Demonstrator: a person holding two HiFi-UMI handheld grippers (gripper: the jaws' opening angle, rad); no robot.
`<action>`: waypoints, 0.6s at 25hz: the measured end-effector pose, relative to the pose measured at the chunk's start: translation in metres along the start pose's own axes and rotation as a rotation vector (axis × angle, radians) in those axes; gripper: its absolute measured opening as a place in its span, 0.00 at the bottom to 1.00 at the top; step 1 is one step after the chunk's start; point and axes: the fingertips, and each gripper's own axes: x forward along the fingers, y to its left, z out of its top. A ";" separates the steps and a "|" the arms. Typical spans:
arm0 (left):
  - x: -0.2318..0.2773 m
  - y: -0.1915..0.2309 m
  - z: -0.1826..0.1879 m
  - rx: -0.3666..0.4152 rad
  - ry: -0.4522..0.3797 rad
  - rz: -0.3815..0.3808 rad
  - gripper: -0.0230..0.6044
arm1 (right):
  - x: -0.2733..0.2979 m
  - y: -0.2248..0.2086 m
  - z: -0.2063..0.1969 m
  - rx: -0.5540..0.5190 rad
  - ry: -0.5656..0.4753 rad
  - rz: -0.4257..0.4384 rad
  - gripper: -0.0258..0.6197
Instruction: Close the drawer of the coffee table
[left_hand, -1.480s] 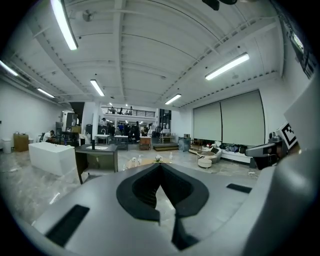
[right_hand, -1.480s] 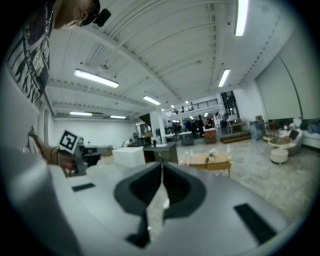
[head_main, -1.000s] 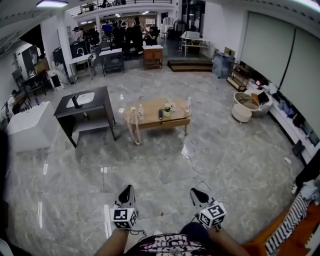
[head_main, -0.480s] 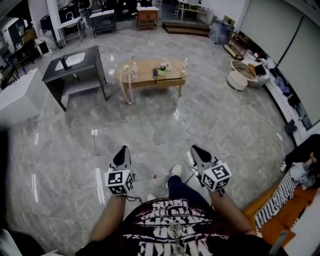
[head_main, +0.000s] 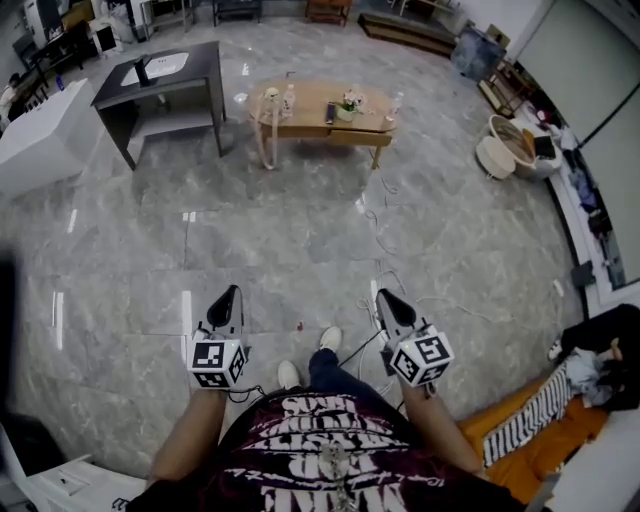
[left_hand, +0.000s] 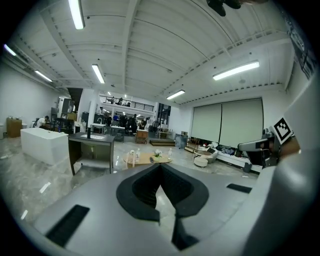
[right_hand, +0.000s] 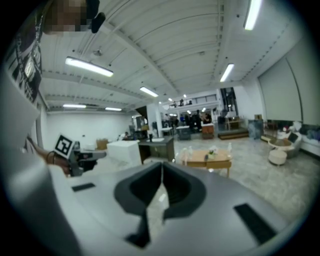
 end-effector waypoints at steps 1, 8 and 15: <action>0.000 0.000 -0.003 0.000 0.008 0.000 0.07 | 0.002 -0.001 -0.003 0.002 0.009 0.003 0.09; 0.027 -0.010 -0.016 0.016 0.051 -0.017 0.07 | -0.002 -0.016 -0.024 0.008 0.041 0.003 0.09; 0.074 -0.054 0.002 0.085 0.074 -0.106 0.07 | -0.042 -0.039 -0.012 -0.077 0.135 0.185 0.09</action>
